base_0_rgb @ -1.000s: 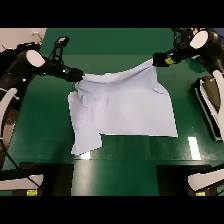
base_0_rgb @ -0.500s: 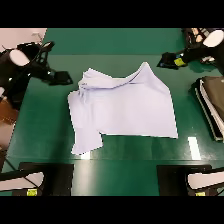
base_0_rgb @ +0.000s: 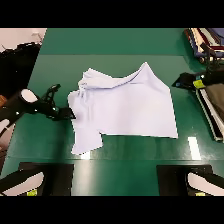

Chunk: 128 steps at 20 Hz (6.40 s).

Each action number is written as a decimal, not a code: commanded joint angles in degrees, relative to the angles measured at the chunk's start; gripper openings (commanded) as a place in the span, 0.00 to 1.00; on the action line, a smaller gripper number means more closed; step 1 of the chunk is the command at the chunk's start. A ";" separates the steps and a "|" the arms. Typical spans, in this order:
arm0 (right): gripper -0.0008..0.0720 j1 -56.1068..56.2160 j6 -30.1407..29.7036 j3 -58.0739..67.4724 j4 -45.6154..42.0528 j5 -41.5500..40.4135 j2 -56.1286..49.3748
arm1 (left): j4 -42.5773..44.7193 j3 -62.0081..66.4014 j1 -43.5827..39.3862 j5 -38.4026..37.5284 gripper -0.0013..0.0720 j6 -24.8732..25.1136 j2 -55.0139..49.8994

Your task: Fold the shirts.

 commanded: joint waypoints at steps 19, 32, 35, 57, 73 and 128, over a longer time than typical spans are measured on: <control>0.57 -22.53 -1.77 -45.77 5.60 -1.40 14.78 | -1.86 5.20 -4.42 2.69 0.05 -2.12 7.13; 0.04 -5.57 -4.72 -28.06 5.88 -1.09 15.43 | 4.85 14.23 -4.39 -1.73 0.05 -6.38 17.62; 0.04 -4.04 -4.28 -11.50 5.57 -2.36 22.38 | 6.05 28.35 -4.39 -3.21 0.05 -6.36 24.39; 0.04 -6.19 0.13 38.42 -2.36 13.60 4.57 | 11.58 59.74 -4.42 -17.07 0.05 -9.60 7.34; 0.04 1.38 1.92 41.46 -10.51 3.34 -34.97 | 13.27 46.75 -4.39 9.51 0.05 -4.42 -24.02; 0.67 -20.94 -1.49 -34.01 -5.49 7.65 7.23 | 4.50 -7.87 -4.42 -4.96 0.05 -16.59 18.08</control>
